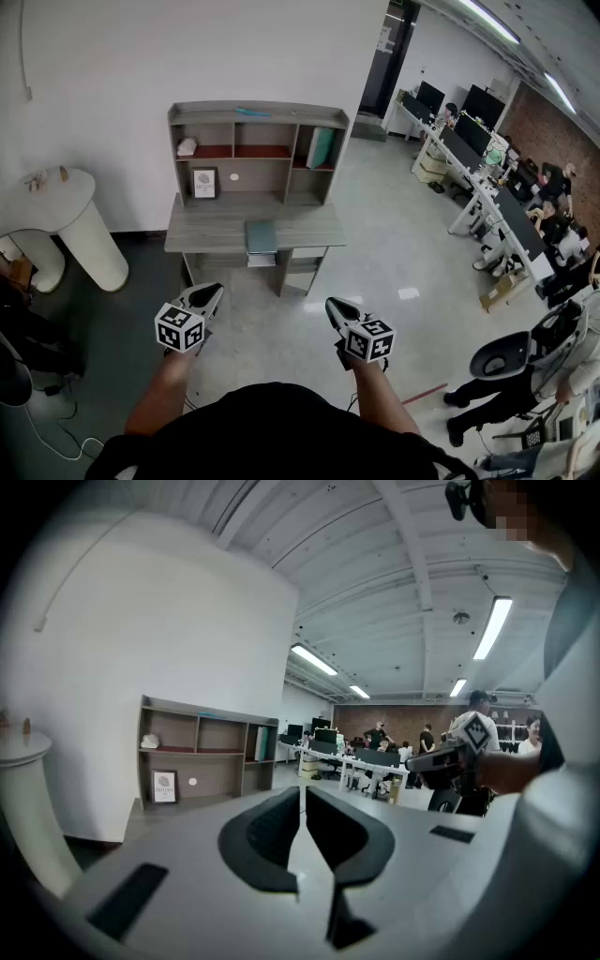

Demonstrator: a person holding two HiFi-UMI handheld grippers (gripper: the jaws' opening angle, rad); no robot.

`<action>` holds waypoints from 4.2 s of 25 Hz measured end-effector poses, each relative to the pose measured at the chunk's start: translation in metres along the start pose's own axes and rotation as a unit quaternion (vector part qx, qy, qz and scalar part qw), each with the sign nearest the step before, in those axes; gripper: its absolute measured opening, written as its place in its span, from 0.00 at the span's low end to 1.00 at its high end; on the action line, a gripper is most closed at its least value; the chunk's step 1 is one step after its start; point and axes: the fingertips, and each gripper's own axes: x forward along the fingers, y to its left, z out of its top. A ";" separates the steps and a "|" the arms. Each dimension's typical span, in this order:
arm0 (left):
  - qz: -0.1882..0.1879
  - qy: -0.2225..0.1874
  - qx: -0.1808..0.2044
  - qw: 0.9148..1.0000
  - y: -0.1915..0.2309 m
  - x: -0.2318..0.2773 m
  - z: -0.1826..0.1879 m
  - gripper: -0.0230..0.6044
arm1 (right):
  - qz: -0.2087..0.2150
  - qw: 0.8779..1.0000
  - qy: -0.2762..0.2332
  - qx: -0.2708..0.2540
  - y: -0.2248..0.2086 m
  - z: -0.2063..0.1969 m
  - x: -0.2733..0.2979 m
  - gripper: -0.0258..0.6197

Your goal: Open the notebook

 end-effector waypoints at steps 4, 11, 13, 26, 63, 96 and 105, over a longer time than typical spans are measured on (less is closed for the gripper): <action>0.004 -0.004 0.003 1.000 0.013 -0.009 0.001 0.06 | 0.002 1.000 0.003 -0.007 0.012 0.000 0.008 0.04; 0.000 -0.011 0.008 1.000 0.024 -0.020 0.001 0.05 | -0.008 1.000 -0.010 -0.002 0.023 0.006 0.016 0.04; 0.002 -0.016 0.009 1.000 0.028 -0.023 0.001 0.05 | -0.010 1.000 -0.013 -0.002 0.026 0.007 0.018 0.04; 0.000 -0.009 0.005 1.000 0.035 -0.012 -0.006 0.05 | -0.012 1.000 -0.001 -0.027 0.010 0.005 0.035 0.04; 0.064 0.061 -0.029 0.996 0.114 0.183 -0.007 0.05 | 0.063 0.995 0.056 -0.058 -0.170 0.049 0.215 0.04; 0.125 0.084 -0.032 0.988 0.107 0.282 0.000 0.05 | 0.122 0.987 0.074 -0.068 -0.276 0.057 0.276 0.04; 0.117 0.089 -0.037 0.988 0.105 0.291 -0.003 0.05 | 0.119 0.987 0.085 -0.059 -0.281 0.050 0.279 0.04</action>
